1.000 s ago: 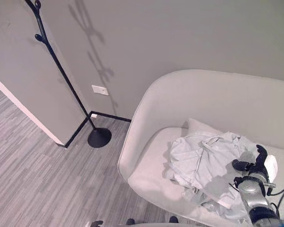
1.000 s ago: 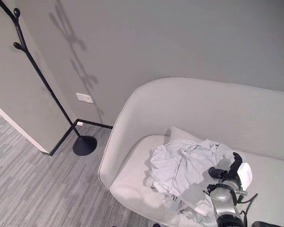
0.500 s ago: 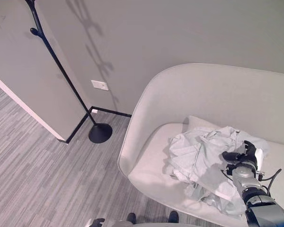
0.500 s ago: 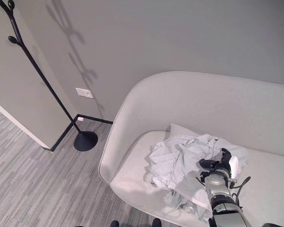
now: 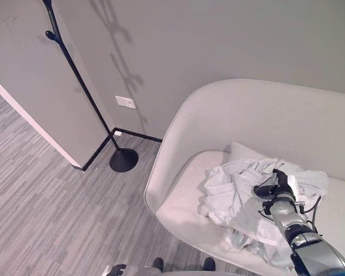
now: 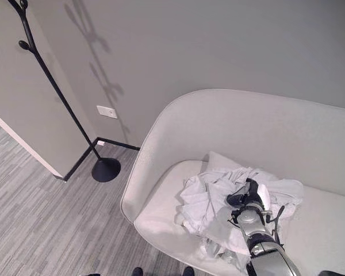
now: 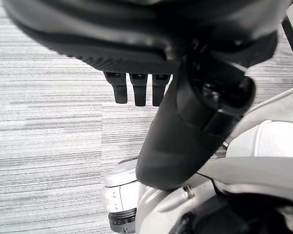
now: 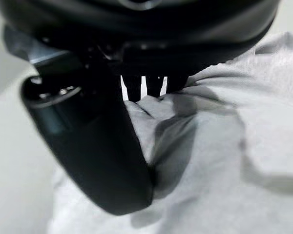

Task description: Hang the clothes on the sofa on the clothes rack.

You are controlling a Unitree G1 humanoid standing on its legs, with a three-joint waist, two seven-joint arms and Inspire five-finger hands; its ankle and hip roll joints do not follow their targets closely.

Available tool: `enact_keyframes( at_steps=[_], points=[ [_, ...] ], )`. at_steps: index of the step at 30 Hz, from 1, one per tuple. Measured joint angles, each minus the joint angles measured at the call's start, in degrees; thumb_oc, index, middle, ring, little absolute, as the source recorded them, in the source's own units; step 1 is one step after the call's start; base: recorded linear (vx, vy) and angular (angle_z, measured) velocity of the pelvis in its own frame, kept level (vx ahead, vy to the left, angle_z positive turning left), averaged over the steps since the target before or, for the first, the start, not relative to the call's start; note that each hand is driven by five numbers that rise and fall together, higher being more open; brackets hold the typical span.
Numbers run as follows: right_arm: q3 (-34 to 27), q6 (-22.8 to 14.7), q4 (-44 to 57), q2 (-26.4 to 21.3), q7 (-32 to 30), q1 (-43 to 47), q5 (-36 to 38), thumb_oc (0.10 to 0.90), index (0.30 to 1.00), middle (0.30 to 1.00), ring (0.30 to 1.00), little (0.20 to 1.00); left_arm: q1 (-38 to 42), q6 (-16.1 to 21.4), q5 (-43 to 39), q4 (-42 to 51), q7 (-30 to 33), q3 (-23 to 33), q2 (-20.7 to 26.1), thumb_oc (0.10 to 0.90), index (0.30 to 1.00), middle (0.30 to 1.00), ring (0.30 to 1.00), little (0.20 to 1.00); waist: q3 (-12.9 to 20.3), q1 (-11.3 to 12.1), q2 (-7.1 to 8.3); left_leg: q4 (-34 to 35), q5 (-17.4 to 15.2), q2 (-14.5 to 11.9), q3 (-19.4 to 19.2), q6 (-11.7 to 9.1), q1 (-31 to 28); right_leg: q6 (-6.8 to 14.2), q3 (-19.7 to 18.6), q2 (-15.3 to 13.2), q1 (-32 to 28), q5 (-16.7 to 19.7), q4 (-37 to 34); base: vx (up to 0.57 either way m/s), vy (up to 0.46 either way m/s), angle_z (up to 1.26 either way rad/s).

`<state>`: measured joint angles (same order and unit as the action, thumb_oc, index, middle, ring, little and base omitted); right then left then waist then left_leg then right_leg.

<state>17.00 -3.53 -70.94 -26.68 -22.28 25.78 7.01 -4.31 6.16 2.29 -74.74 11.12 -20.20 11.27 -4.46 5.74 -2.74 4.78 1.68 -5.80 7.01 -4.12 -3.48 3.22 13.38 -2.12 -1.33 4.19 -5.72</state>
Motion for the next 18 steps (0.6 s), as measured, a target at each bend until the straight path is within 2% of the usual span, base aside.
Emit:
enact_keyframes(
  at_steps=[2,5,10,15,18],
  points=[
    [1.6,0.0,-3.3,0.4,1.8,0.3,-0.1,0.4,0.3,0.3,0.3,0.3,0.4,0.0,0.0,0.0,-0.7,-0.3,1.0,0.8,0.9,0.9,0.9,0.9,0.7,0.5,1.14,0.0,0.0,-0.3,0.6,-0.1,0.0,-0.4,0.6,0.3,-0.3,-0.3,0.0,0.01,-0.019,0.12],
    [2.2,0.7,-4.9,0.6,4.2,0.0,-0.1,0.4,0.3,0.3,0.3,0.3,0.4,0.0,0.0,0.0,-1.1,-0.3,1.8,0.8,0.9,0.9,0.9,0.9,1.4,0.6,1.95,0.0,0.0,-0.3,1.4,-0.2,0.0,-0.9,1.5,0.5,-0.8,-0.6,0.0,0.01,-0.014,0.15],
    [2.7,1.1,-5.8,2.3,6.5,-0.7,-2.2,0.4,0.3,0.3,0.3,0.3,0.4,0.0,0.1,0.0,-1.8,-0.3,2.0,0.8,0.9,0.9,0.9,0.9,1.8,0.7,1.8,-0.1,-0.1,-0.3,1.7,-0.2,0.1,-0.9,1.7,0.6,-0.9,-0.6,0.0,0.0,-0.004,0.02],
    [2.6,0.9,-5.0,2.0,6.9,-1.0,-2.1,0.4,0.3,0.3,0.3,0.3,0.4,0.0,0.1,0.0,-2.0,-0.9,2.0,0.8,0.9,0.9,0.9,0.9,2.0,0.5,1.59,-0.1,-0.1,-0.3,1.8,-0.2,0.0,-1.1,1.7,0.5,-0.9,-0.5,0.0,0.0,0.0,0.0],
    [0.9,2.1,-0.9,1.2,7.7,-2.2,-1.2,0.4,0.3,0.3,0.3,0.3,0.3,0.0,0.1,0.0,-2.0,-0.9,1.9,0.8,0.9,0.9,0.9,0.9,2.1,0.2,1.47,-0.1,-0.1,-0.3,1.6,-0.2,-0.1,-1.1,1.5,0.5,-0.8,-0.5,0.0,-0.01,0.013,-0.02]
  ],
)
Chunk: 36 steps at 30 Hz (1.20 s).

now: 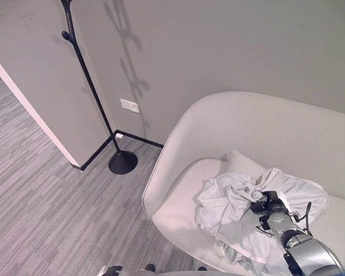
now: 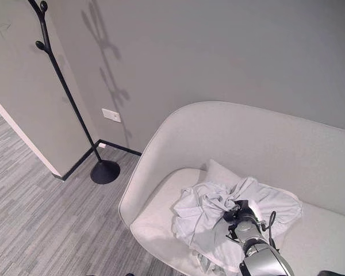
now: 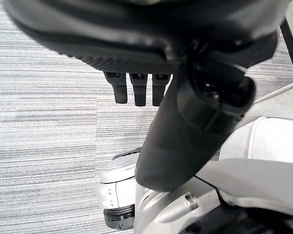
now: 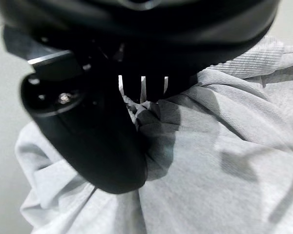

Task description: Hang the clothes on the sofa on the clothes rack.

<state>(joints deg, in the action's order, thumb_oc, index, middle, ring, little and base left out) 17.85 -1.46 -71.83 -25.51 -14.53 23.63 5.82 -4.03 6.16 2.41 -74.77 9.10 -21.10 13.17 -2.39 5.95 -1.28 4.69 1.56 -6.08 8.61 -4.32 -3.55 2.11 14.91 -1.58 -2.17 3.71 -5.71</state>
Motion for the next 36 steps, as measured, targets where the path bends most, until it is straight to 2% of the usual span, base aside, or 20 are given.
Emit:
enact_keyframes(
  at_steps=[2,4,6,7,9,12,15,17,18,21,23,24,25,26,28,29,30,33,36],
  points=[
    [-0.9,-0.3,3.7,-0.6,0.3,-1.3,1.4,0.4,0.3,0.3,0.3,0.3,0.0,0.0,0.0,0.0,0.0,0.0,-0.1,0.8,0.9,0.9,0.9,0.9,0.0,-0.2,-0.2,0.0,0.0,0.0,-0.3,0.0,-0.1,0.0,-0.3,0.0,0.1,0.0,0.0,-0.03,0.033,-0.08],
    [-2.1,1.0,10.9,-1.9,0.7,-3.1,4.1,0.4,0.3,0.3,0.3,0.3,-0.1,-0.1,-0.1,0.1,0.0,0.1,-0.4,0.8,0.9,0.9,0.9,0.9,-0.1,-0.5,-0.67,0.1,-0.1,0.0,-0.7,0.1,-0.1,0.1,-0.7,0.0,0.3,0.1,0.0,-0.03,0.028,-0.1],
    [-4.9,1.4,22.9,-2.4,0.6,-6.3,6.5,0.4,0.3,0.3,0.3,0.3,-0.1,-0.2,0.0,0.2,-0.1,0.6,-0.9,0.8,0.9,0.9,0.9,0.9,-0.4,-1.4,-1.27,0.2,0.0,0.0,-1.7,0.0,-0.5,0.1,-1.7,0.0,0.5,0.2,0.0,-0.02,0.037,-0.18],
    [-6.0,1.4,27.3,-2.6,0.5,-7.9,7.2,0.4,0.3,0.3,0.3,0.3,-0.2,-0.2,-0.1,0.3,-0.2,1.1,-1.2,0.8,0.9,0.9,0.9,0.9,-0.7,-1.2,-1.64,0.3,0.0,0.1,-1.8,0.0,-0.7,0.1,-1.7,0.0,0.4,0.3,0.0,-0.01,0.021,-0.14],
    [-7.2,0.5,38.1,-3.6,0.4,-11.0,10.4,0.4,0.3,0.3,0.3,0.3,-0.5,-0.3,-0.1,0.6,-0.3,1.5,-1.8,0.8,0.9,0.9,0.9,0.9,-1.0,-1.8,-2.62,0.5,0.0,0.1,-2.1,-0.1,-1.0,0.2,-1.9,-0.2,0.2,0.3,0.0,0.0,0.011,-0.05],
    [-8.8,-2.1,47.7,-4.4,0.2,-12.6,13.5,0.4,0.3,0.3,0.3,0.3,-0.1,-0.4,-0.1,1.1,-0.4,2.0,-2.0,0.8,0.9,0.9,0.9,0.9,-1.4,-1.6,-3.16,0.5,0.0,0.2,-2.1,-0.1,-1.1,0.3,-2.0,-0.2,0.1,0.2,0.0,0.0,0.0,0.0],
    [-10.3,-2.9,54.6,-5.1,0.1,-12.7,15.1,0.4,0.3,0.3,0.3,0.3,-0.3,-0.4,-0.1,1.2,-0.4,2.5,-2.1,0.8,0.9,0.9,0.9,0.9,-1.4,-1.6,-3.18,0.5,0.0,0.1,-2.1,-0.1,-1.2,0.3,-2.0,-0.2,0.1,0.2,0.0,0.0,0.0,0.0],
    [-11.9,-3.4,61.6,-5.4,-0.2,-12.7,15.1,0.4,0.3,0.3,0.3,0.3,-0.7,-0.3,-0.1,1.2,-0.4,5.6,-2.6,0.8,0.9,0.9,0.9,0.9,-1.6,-1.4,-3.06,0.5,0.0,0.1,-2.1,-0.1,-1.3,0.3,-2.0,-0.2,0.0,0.2,0.0,0.0,0.0,0.0],
    [-12.2,-5.9,64.4,-5.6,-0.5,-12.6,15.1,0.4,0.3,0.3,0.3,0.3,-0.7,-0.3,-0.9,1.2,-0.1,6.5,-2.8,0.8,0.9,0.9,0.9,0.9,-1.7,-1.4,-2.92,0.5,0.0,0.1,-2.2,-0.1,-1.5,0.3,-2.2,-0.2,-0.1,0.2,0.0,0.0,0.0,0.0],
    [-12.4,-9.1,67.6,-5.5,-1.0,-11.9,15.3,0.4,0.3,0.3,0.3,0.3,-1.1,-0.2,-5.3,1.8,0.4,8.7,-3.1,0.8,0.9,0.9,0.9,0.9,-2.1,-1.2,-2.49,0.5,-0.1,0.2,-2.3,-0.2,-2.0,0.3,-2.2,-0.2,-0.6,0.2,0.0,0.0,-0.011,0.0],
    [-12.4,-10.0,69.9,-5.4,-1.3,-11.4,16.3,0.4,0.3,0.3,0.3,0.3,-2.0,-0.2,-10.4,6.1,1.3,10.9,-3.0,0.8,0.9,0.9,0.9,0.9,-2.4,-0.8,-2.03,0.5,-0.1,0.1,-2.2,-0.2,-1.9,0.4,-2.2,-0.2,-0.5,0.2,0.0,0.0,-0.019,0.0],
    [-12.2,-10.6,71.3,-5.0,-1.3,-11.4,17.8,0.4,0.3,0.3,0.3,0.3,-3.2,0.7,-13.1,11.7,2.6,11.3,-2.8,0.8,0.9,0.9,0.9,0.9,-2.7,-0.3,-1.56,0.5,-0.1,0.2,-2.2,-0.2,-1.9,0.4,-2.2,-0.2,-0.5,0.2,0.0,0.0,0.0,0.0],
    [-12.2,-10.8,71.7,-5.0,-1.2,-11.4,18.1,0.4,0.3,0.3,0.3,0.3,-3.3,0.9,-13.7,13.8,3.2,11.3,-2.8,0.8,0.9,0.9,0.9,0.9,-2.8,0.1,-1.41,0.5,-0.1,0.0,-2.2,-0.2,-1.9,0.4,-2.1,-0.2,-0.6,0.2,0.0,-0.01,-0.035,0.03],
    [-11.5,-11.3,72.7,-5.0,-1.2,-11.1,19.6,0.4,0.3,0.3,0.3,0.3,-4.1,0.7,-14.6,21.5,4.6,11.3,-2.3,0.8,0.9,0.9,0.9,0.9,-3.1,0.6,-0.92,0.5,-0.1,0.1,-2.0,-0.2,-1.8,0.4,-2.0,-0.1,-0.5,0.2,0.0,-0.01,-0.018,0.06],
    [-11.0,-11.7,73.3,-4.8,-0.9,-10.7,20.3,0.4,0.3,0.3,0.3,0.3,-4.4,2.6,-15.5,29.4,6.2,11.3,-1.6,0.8,0.9,0.9,0.9,0.9,-3.4,1.1,-0.36,0.5,-0.1,0.1,-1.8,-0.2,-1.7,0.4,-1.8,-0.1,-0.6,0.2,0.0,0.0,-0.016,0.05],
    [-10.7,-11.7,73.7,-4.8,-0.9,-10.5,20.4,0.4,0.3,0.3,0.3,0.3,-4.4,3.2,-15.5,31.9,6.8,11.3,-1.3,0.8,0.9,0.9,0.9,0.9,-3.5,1.3,-0.19,0.5,-0.1,0.2,-1.8,-0.2,-1.7,0.4,-1.8,-0.1,-0.6,0.2,0.0,0.0,0.0,0.0],
    [-9.1,-11.7,75.5,-4.2,-0.9,-9.8,21.8,0.4,0.3,0.3,0.3,0.3,-3.9,3.6,-15.6,41.3,9.4,11.4,0.2,0.8,0.9,0.9,0.9,0.9,-3.8,1.7,0.23,0.5,0.0,0.1,-1.8,-0.3,-1.7,0.4,-1.8,0.0,-0.6,0.2,0.0,0.0,0.0,0.0],
    [-5.6,-11.7,77.7,-3.5,-0.7,-8.5,21.5,0.4,0.3,0.3,0.3,0.3,-2.8,4.5,-12.5,56.4,14.4,12.2,4.4,0.8,0.9,0.9,0.9,0.9,-3.9,1.8,0.58,0.5,0.0,0.1,-1.8,-0.3,-1.8,0.2,-1.8,0.0,-0.6,0.3,0.0,0.0,0.0,0.0],
    [-3.4,-11.7,77.8,-2.7,-0.5,-7.8,21.4,0.4,0.3,0.3,0.3,0.3,0.0,7.7,-8.4,62.4,18.2,14.1,5.5,0.8,0.9,0.9,0.9,0.9,-3.9,1.9,0.62,0.4,0.0,0.1,-1.7,-0.3,-2.0,0.2,-1.8,0.0,-0.9,0.3,0.0,0.0,-0.011,0.0]
  ],
)
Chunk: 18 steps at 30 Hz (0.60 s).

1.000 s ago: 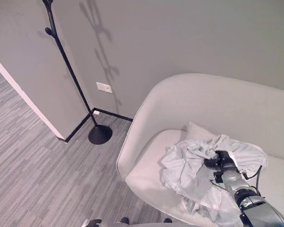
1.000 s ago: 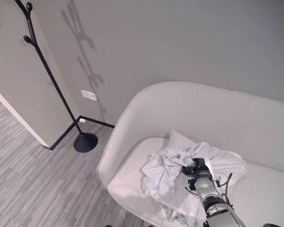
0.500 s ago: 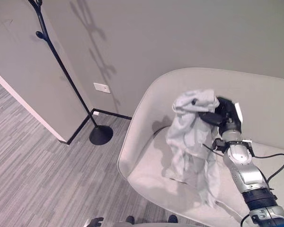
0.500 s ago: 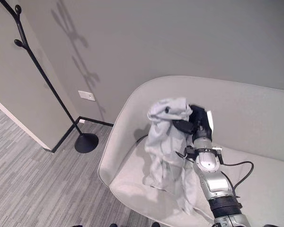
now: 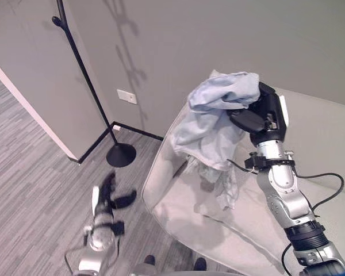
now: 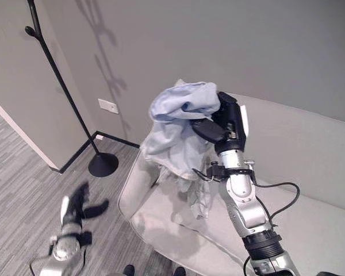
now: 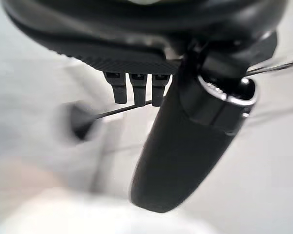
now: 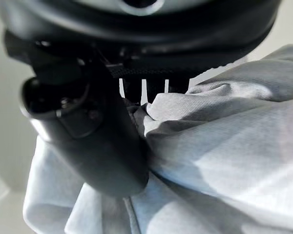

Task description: Hang the clothes on the sofa on the clothes rack.

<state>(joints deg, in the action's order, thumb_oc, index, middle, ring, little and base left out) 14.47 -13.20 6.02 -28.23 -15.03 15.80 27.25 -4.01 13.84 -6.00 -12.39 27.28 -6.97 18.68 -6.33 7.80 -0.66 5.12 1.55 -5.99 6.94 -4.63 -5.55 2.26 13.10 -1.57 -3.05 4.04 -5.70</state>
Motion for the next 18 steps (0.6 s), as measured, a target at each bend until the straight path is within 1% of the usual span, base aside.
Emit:
enact_keyframes(
  at_steps=[1,3,5,6,7,10,11,12,13,14,15,17,18],
  points=[
    [1.3,0.0,-0.1,0.6,-0.3,0.5,0.1,0.4,0.3,0.3,0.3,0.3,0.5,0.3,-0.3,2.3,1.2,0.4,0.0,0.8,0.9,0.9,0.9,0.9,-0.1,-0.1,0.12,0.0,0.0,0.1,0.0,0.0,0.0,0.0,0.0,0.0,0.0,0.0,0.0,0.01,-0.036,0.01],
    [3.4,0.0,-0.1,1.6,-0.1,0.8,0.0,0.4,0.3,0.3,0.3,0.3,2.4,2.4,-0.1,4.5,2.1,0.1,-0.5,0.8,0.9,0.9,0.9,0.9,-0.1,0.0,0.21,0.0,0.0,0.1,0.0,0.0,0.0,0.0,0.0,-0.1,0.0,0.0,0.0,0.0,0.0,0.0],
    [5.9,0.0,-0.1,2.1,0.7,1.1,0.1,0.4,0.3,0.3,0.3,0.3,3.3,3.2,-1.6,7.0,1.4,-2.4,-1.0,0.8,0.9,0.9,0.9,0.9,-0.2,0.1,0.42,0.0,0.0,0.3,0.1,0.0,0.0,0.0,0.0,-0.2,-0.1,0.0,0.0,0.0,0.0,0.0],
    [6.8,0.0,-0.1,2.4,1.0,1.3,0.1,0.4,0.3,0.3,0.3,0.3,3.3,3.3,-3.0,8.0,0.3,-3.6,-1.2,0.8,0.9,0.9,0.9,0.9,-0.3,0.1,0.58,0.0,0.0,0.2,0.1,0.0,0.0,0.0,0.0,-0.2,-0.1,0.0,0.0,0.0,0.0,0.0],
    [8.6,0.0,-0.1,3.5,1.2,1.5,0.1,0.4,0.3,0.3,0.3,0.3,3.3,3.5,-7.4,10.1,-1.6,-6.6,-1.5,0.8,0.9,0.9,0.9,0.9,-0.6,0.1,0.97,0.0,0.0,0.4,0.1,0.0,0.0,0.0,0.0,-0.2,-0.1,0.0,0.0,0.0,0.0,0.0],
    [10.6,0.1,-0.1,4.5,2.1,1.7,0.1,0.4,0.3,0.3,0.3,0.3,3.4,3.7,-10.6,10.7,-5.2,-10.8,-1.9,0.8,0.9,0.9,0.9,0.9,-0.7,0.0,1.28,0.0,0.0,0.4,0.1,0.0,0.0,0.0,0.0,-0.2,-0.1,0.0,0.0,0.0,0.0,0.0],
    [12.9,0.1,-0.1,5.3,2.5,2.5,0.1,0.4,0.3,0.3,0.3,0.3,3.4,3.6,-14.7,10.9,-7.5,-15.2,-1.9,0.8,0.9,0.9,0.9,0.9,-0.8,-0.2,1.31,0.0,0.0,0.5,0.1,0.0,0.0,0.0,0.0,-0.2,0.0,0.0,0.0,0.0,0.0,0.0],
    [13.4,0.1,-0.1,5.8,2.8,2.7,0.1,0.4,0.3,0.3,0.3,0.3,3.4,3.6,-16.3,10.9,-8.9,-16.3,-2.2,0.8,0.9,0.9,0.9,0.9,-0.8,-0.2,1.31,0.0,0.0,0.4,0.1,0.0,0.0,0.0,0.0,-0.2,0.0,0.0,0.0,0.0,0.0,0.0],
    [14.7,0.2,-0.1,6.4,3.3,3.2,0.2,0.4,0.3,0.3,0.3,0.3,3.5,3.5,-20.0,11.1,-11.3,-19.0,-2.5,0.8,0.9,0.9,0.9,0.9,-0.8,-0.2,1.35,0.0,0.0,0.4,0.1,0.0,0.1,0.0,0.0,-0.2,0.0,0.0,0.0,0.0,0.0,0.0],
    [15.2,0.2,-0.1,6.2,3.4,3.4,0.2,0.4,0.3,0.3,0.3,0.3,3.5,3.5,-21.7,11.4,-11.9,-20.3,-1.9,0.8,0.9,0.9,0.9,0.9,-0.8,-0.2,1.34,0.0,0.0,0.4,0.1,0.0,0.1,0.1,0.0,-0.2,0.0,0.0,0.0,0.0,0.0,0.0],
    [16.0,0.3,-0.1,6.4,3.5,3.6,0.2,0.4,0.3,0.3,0.3,0.3,3.4,3.5,-24.3,11.9,-13.8,-21.9,-1.6,0.8,0.9,0.9,0.9,0.9,-0.8,-0.1,1.34,0.0,0.0,0.4,0.2,0.0,0.1,0.1,0.0,-0.3,0.0,0.0,0.0,0.0,0.0,0.0],
    [16.6,0.5,-0.1,7.2,3.5,3.8,0.5,0.4,0.3,0.3,0.3,0.3,3.5,3.4,-27.4,12.0,-15.4,-22.8,-2.4,0.8,0.9,0.9,0.9,0.9,-0.8,-0.2,1.36,0.0,0.0,0.3,0.1,0.0,0.1,0.1,0.0,-0.3,0.1,0.0,0.0,0.0,0.0,0.0],
    [18.1,0.6,-0.1,7.6,3.4,4.5,1.3,0.4,0.3,0.3,0.3,0.3,4.0,3.3,-30.7,12.0,-15.7,-24.2,-1.7,0.8,0.9,0.9,0.9,0.9,-0.8,-0.3,1.35,0.0,0.0,0.3,0.1,0.0,0.2,0.1,0.0,-0.2,0.2,-0.1,0.0,0.0,0.0,0.0]
  ],
)
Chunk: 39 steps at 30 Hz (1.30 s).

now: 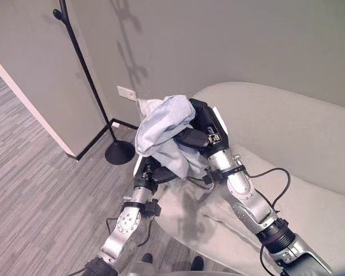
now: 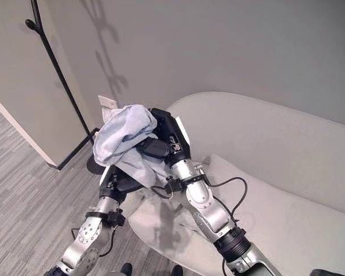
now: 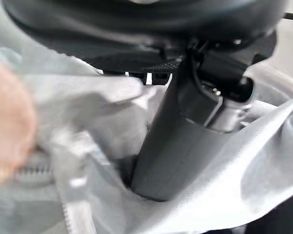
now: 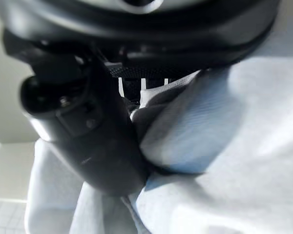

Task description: Hang the clothes on the sofa on the clothes rack.

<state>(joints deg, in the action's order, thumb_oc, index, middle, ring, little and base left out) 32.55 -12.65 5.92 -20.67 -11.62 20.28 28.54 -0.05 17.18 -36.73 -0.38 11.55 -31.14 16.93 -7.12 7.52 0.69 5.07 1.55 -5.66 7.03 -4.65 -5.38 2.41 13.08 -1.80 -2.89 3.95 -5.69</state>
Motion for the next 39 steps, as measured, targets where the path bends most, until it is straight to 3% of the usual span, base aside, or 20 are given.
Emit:
enact_keyframes(
  at_steps=[2,3,13,15,18,21,25,27,29,30,31,32,33,34,35,36,37,38,39],
  points=[
    [1.5,0.0,0.0,0.2,0.5,0.2,0.1,0.4,0.3,0.3,0.3,0.3,0.0,-0.2,-2.0,0.0,-1.4,-0.8,-0.1,0.8,0.9,0.9,0.9,0.9,0.0,-0.1,0.0,0.0,0.0,0.0,-0.1,0.0,0.0,-0.1,-0.1,0.0,0.1,0.1,0.0,0.0,0.0,0.0],
    [2.2,0.1,0.0,0.2,0.6,0.2,1.3,0.4,0.3,0.3,0.3,0.3,0.1,-0.3,-2.1,0.0,-2.1,-1.2,0.0,0.4,0.3,0.3,0.3,0.3,0.0,-0.1,0.0,0.0,0.0,0.0,-0.1,0.0,0.0,-0.1,-0.1,0.0,0.1,0.1,0.0,0.0,0.0,0.0],
    [2.6,0.2,2.0,-2.0,3.1,0.3,3.8,0.4,0.3,0.3,0.3,0.3,-0.2,-1.7,-0.7,-0.2,-1.4,2.3,1.6,0.4,0.3,0.3,0.3,0.3,0.0,-0.4,0.01,0.0,0.0,0.1,-0.8,0.0,0.1,-0.1,-0.9,0.0,0.5,0.1,0.3,0.01,0.013,-0.03],
    [2.2,0.1,4.1,-4.2,4.6,0.0,3.9,0.4,0.3,0.3,0.3,0.3,-1.7,-1.6,0.5,0.2,-0.4,5.8,0.4,0.4,0.3,0.3,0.3,0.3,-0.1,-0.4,0.13,0.1,-0.1,0.0,-1.0,0.0,0.1,-0.1,-1.0,0.0,0.6,0.1,0.3,0.03,0.015,-0.04],
    [-0.9,0.1,5.9,-8.6,7.5,-3.5,4.6,0.4,0.3,0.3,0.3,0.3,-7.1,-1.1,3.5,3.5,1.3,17.1,0.1,0.4,0.3,0.3,0.3,0.3,-0.8,0.2,1.27,0.0,-0.3,-0.3,-1.3,-0.1,0.3,-0.1,-1.4,0.3,1.0,0.0,0.3,-0.02,0.037,-0.05],
    [-2.2,0.1,5.9,-9.3,11.3,-5.0,6.5,0.4,0.3,0.3,0.3,0.3,-6.8,0.3,9.2,5.6,2.1,20.9,0.0,0.4,0.3,0.3,0.3,0.3,-2.5,2.0,2.58,-4.7,-0.8,0.7,-0.7,-0.2,5.3,0.4,-1.2,-0.4,3.3,0.6,0.3,-0.12,0.063,0.07],
    [-8.2,-0.4,6.2,-10.6,15.6,-8.6,6.7,0.4,0.3,0.3,0.3,0.3,-5.7,0.7,12.7,5.5,1.8,19.6,-1.6,0.4,0.3,0.3,0.3,0.3,-4.8,3.2,1.0,-8.1,-1.4,1.3,1.5,-0.8,9.5,0.2,2.8,-1.8,3.7,0.7,0.3,-0.03,0.233,0.57],
    [-10.9,-0.7,6.3,-10.0,17.1,-11.2,6.7,0.4,0.3,0.3,0.3,0.3,-6.3,1.6,12.6,6.0,0.4,19.1,-1.2,0.4,0.3,0.3,0.3,0.3,-6.5,2.9,1.63,-11.5,-3.9,0.1,-0.3,0.1,12.2,-1.3,4.0,-3.4,3.8,0.7,0.3,0.04,0.452,0.44],
    [-11.2,-0.7,6.1,-8.4,17.1,-13.7,6.7,0.4,0.3,0.3,0.3,0.3,-6.6,1.6,12.4,5.9,-0.1,19.0,-0.7,0.4,0.3,0.3,0.3,0.3,-8.0,2.0,4.13,-11.1,-4.0,-3.3,-2.1,0.1,13.2,-1.2,4.0,-6.1,3.6,0.6,0.3,0.04,0.379,0.18],
    [-11.8,-0.8,5.9,-7.8,17.2,-15.2,6.7,0.4,0.3,0.3,0.3,0.3,-6.5,1.6,12.0,5.4,-0.4,18.3,-0.8,0.4,0.3,0.3,0.3,0.3,-8.5,1.1,4.59,-10.0,-2.8,-7.7,-1.0,-1.9,14.4,-1.0,3.6,-7.1,3.6,0.7,0.3,0.08,0.457,0.14],
    [-13.3,-1.2,5.5,-6.5,17.3,-16.7,6.8,0.4,0.3,0.3,0.3,0.3,-6.0,1.6,11.7,4.7,-0.8,17.4,-1.2,0.4,0.3,0.3,0.3,0.3,-8.9,0.4,4.35,-10.2,-2.6,-11.0,-0.4,-3.3,15.9,0.2,3.8,-7.8,3.2,0.8,0.4,0.12,0.661,0.16],
    [-13.7,-1.4,4.5,-5.8,17.0,-17.5,7.4,0.4,0.3,0.3,0.3,0.3,-5.6,1.6,11.3,3.6,-0.9,16.4,-1.8,0.4,0.3,0.3,0.3,0.3,-9.3,-0.3,4.03,-9.3,-2.0,-13.2,-0.9,-3.1,16.4,0.4,3.9,-8.5,2.4,0.8,0.4,0.18,0.814,-0.04],
    [-13.9,-1.4,4.0,-6.4,16.1,-18.7,8.1,0.4,0.3,0.3,0.3,0.3,-5.0,1.3,10.0,2.2,-1.0,14.7,-2.4,0.4,0.3,0.3,0.3,0.3,-9.0,-0.5,3.24,-7.6,-0.8,-15.6,1.0,-5.5,17.0,3.9,2.7,-10.8,1.8,1.0,0.4,0.19,0.824,-0.21],
    [-14.2,-1.4,4.3,-7.1,15.9,-18.9,8.2,0.4,0.3,0.3,0.3,0.3,-4.4,1.3,9.8,1.9,-1.0,14.1,-2.4,0.4,0.3,0.3,0.3,0.3,-9.0,-0.5,2.62,-7.5,-0.6,-15.4,2.3,-5.8,17.1,6.5,2.1,-12.4,1.4,1.4,0.4,0.18,0.87,-0.36],
    [-15.2,-1.4,6.0,-8.8,15.6,-20.4,8.3,0.4,0.3,0.3,0.3,0.3,-3.7,1.3,9.6,1.5,-1.2,12.8,-3.1,0.4,0.3,0.3,0.3,0.3,-8.6,-0.6,0.24,-9.6,-1.3,-13.6,3.5,-4.9,17.2,8.8,1.8,-15.3,-0.5,1.7,0.5,0.09,0.646,-0.08],
    [-16.5,-1.7,6.5,-7.3,15.7,-22.2,8.2,0.4,0.3,0.3,0.3,0.3,-2.9,1.3,9.2,1.0,-1.4,11.9,-2.7,0.4,0.3,0.3,0.3,0.3,-8.7,-0.7,1.47,-13.0,0.3,-10.8,3.7,-9.8,19.0,9.1,2.0,-18.3,-1.5,1.7,0.5,0.08,0.655,0.36],
    [-16.6,-1.6,7.0,-5.3,15.4,-24.6,8.2,0.4,0.3,0.3,0.3,0.3,-1.7,1.2,9.1,0.3,-1.7,11.5,-1.6,0.4,0.3,0.3,0.3,0.3,-7.8,-1.4,4.14,-15.6,-0.8,-5.1,3.1,-8.6,20.6,7.5,1.4,-21.9,-1.2,1.0,2.2,0.06,0.62,0.81],
    [-16.9,-1.4,9.1,-4.4,15.4,-26.9,7.8,0.4,0.3,0.3,0.3,0.3,-0.9,1.1,8.2,0.7,-1.9,10.8,0.0,0.4,0.3,0.3,0.3,0.3,-7.7,-0.3,4.89,-21.5,-2.3,-0.5,2.8,-6.6,23.9,6.3,2.0,-25.1,-0.6,4.4,5.2,0.05,0.558,0.81],
    [-16.6,-1.4,8.8,-3.4,15.4,-26.9,7.7,0.4,0.3,0.3,0.3,0.3,-0.7,1.1,7.9,0.4,-2.0,10.8,0.5,0.4,0.3,0.3,0.3,0.3,-7.7,0.0,4.94,-22.4,-2.6,0.7,2.2,-6.1,24.0,5.9,2.0,-26.7,-0.7,4.8,6.7,0.03,0.361,0.61]
  ],
)
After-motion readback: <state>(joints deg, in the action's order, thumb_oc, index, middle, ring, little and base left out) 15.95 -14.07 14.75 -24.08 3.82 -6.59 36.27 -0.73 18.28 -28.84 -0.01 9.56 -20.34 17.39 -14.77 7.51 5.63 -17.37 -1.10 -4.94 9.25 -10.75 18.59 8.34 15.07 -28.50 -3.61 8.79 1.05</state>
